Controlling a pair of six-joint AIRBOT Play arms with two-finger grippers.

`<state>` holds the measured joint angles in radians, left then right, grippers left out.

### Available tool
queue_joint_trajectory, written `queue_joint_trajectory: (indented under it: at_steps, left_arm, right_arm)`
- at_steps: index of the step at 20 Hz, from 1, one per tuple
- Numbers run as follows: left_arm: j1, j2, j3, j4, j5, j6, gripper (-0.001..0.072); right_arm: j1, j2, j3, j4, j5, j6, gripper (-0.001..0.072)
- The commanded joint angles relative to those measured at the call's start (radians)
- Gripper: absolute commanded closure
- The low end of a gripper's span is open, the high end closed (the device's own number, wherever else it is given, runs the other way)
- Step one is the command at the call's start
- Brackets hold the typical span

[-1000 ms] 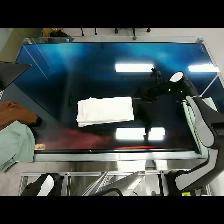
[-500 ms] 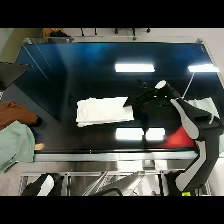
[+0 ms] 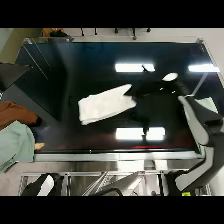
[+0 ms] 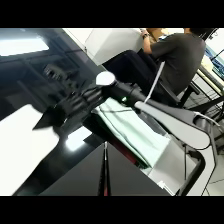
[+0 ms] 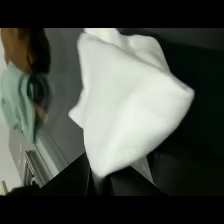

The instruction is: Fold the shirts.

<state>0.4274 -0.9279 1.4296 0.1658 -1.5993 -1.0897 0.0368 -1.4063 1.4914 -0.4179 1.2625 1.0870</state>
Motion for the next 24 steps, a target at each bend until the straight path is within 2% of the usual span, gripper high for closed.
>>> queue_joint_trajectory:
  at_steps: [1, 7, 12, 18, 24]
  left_arm:
    - [0.001, 0.001, 0.000, 0.000, -0.007, 0.002, 0.0685]
    - [0.001, 0.001, 0.000, 0.000, -0.009, 0.002, 0.0685]
    - [0.001, 0.001, 0.000, 0.000, -0.045, 0.002, 0.0685]
    - [0.001, 0.001, 0.000, 0.000, -0.040, 0.002, 0.0685]
    - [0.001, 0.000, 0.000, 0.000, -0.040, 0.014, 0.0685]
  right_arm:
    - [-0.171, 0.161, 0.018, 0.031, -0.010, 0.025, 0.0691]
    - [-0.552, 0.318, 0.018, 0.040, -0.021, 0.080, 0.0692]
    - [-0.846, 0.308, 0.019, 0.181, -0.008, 0.096, 0.0692]
    - [-1.004, 0.332, 0.019, 0.176, 0.014, 0.187, 0.0692]
    - [-1.053, 0.338, 0.019, 0.176, 0.040, 0.197, 0.0692]
